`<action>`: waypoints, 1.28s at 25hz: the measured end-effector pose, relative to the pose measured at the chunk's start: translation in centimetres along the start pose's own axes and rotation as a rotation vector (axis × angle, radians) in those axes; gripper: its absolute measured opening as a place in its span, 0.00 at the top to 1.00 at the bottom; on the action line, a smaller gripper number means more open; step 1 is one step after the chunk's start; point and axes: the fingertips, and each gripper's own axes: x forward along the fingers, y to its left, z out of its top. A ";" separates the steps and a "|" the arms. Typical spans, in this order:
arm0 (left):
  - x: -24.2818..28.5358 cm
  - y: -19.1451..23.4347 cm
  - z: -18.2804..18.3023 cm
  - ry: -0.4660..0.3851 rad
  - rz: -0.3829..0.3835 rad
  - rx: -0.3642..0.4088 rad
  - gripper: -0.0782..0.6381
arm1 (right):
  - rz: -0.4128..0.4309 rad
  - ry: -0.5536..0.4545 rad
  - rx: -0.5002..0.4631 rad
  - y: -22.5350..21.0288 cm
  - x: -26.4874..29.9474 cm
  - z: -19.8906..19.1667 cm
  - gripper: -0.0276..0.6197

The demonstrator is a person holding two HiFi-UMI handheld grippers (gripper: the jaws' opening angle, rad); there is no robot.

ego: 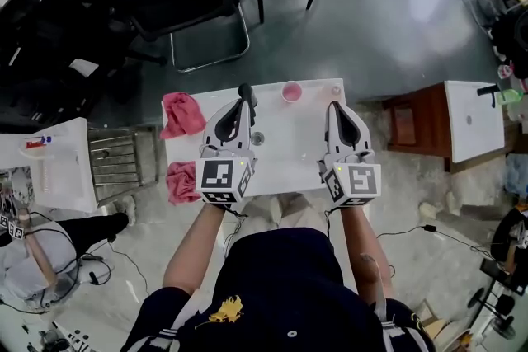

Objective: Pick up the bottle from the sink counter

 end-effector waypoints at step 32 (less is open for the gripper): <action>10.7 -3.1 -9.0 0.134 -0.086 -0.049 0.87 | -0.186 0.092 0.029 -10.2 4.4 -9.8 0.92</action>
